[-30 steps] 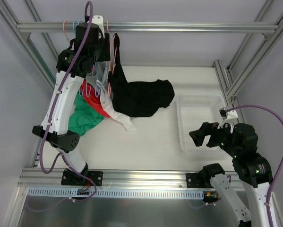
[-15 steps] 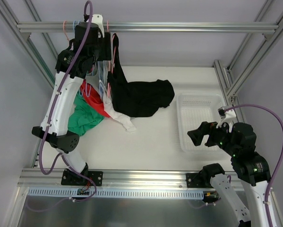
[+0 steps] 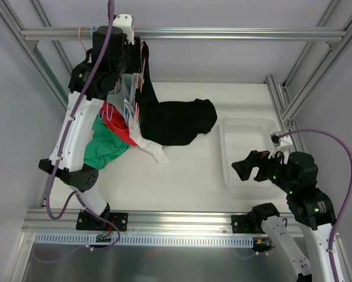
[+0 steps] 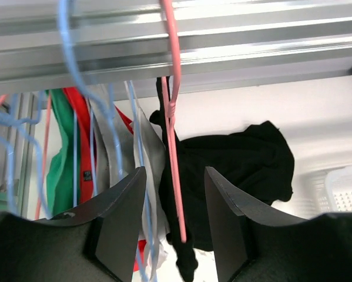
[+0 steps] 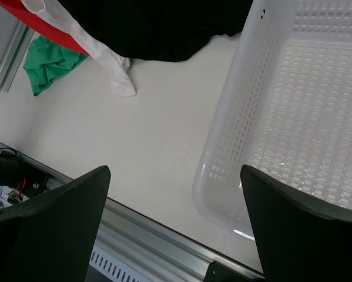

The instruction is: Remove the tank top from the hanger

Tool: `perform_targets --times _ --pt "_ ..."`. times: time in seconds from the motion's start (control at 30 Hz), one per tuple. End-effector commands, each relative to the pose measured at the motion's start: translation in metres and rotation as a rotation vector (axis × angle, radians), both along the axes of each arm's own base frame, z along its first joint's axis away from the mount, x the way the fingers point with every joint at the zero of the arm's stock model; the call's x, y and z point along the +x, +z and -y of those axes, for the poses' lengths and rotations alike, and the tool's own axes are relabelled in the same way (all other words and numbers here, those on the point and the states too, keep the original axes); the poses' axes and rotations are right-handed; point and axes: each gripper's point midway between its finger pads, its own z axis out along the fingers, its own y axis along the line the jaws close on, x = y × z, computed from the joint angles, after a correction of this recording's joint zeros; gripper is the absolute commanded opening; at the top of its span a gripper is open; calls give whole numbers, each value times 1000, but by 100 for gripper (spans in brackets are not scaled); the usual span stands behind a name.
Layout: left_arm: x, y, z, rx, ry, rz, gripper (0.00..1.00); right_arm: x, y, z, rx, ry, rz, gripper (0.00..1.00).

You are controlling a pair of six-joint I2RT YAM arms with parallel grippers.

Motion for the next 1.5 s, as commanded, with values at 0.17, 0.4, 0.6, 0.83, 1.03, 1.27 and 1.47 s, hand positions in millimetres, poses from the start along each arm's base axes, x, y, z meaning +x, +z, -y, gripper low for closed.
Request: perform_targets --times 0.17,0.4,0.6,0.83,1.03,1.27,1.47 --pt "36 -35 17 50 -4 -54 39 2 11 -5 32 20 36 99" --pt "38 -50 9 69 49 -86 17 3 11 -5 29 20 37 100" --pt "31 -29 5 33 59 -42 0 2 10 -6 30 24 36 99" --pt "15 21 12 -102 15 64 0 2 11 -5 33 17 37 99" --pt "1 40 18 -171 -35 99 0 2 13 -4 32 15 47 99" --pt "-43 4 32 -211 -122 -19 0 5 11 -7 37 23 49 100" --pt "-94 -42 49 -200 -252 -114 0 6 21 -24 90 118 80 99"
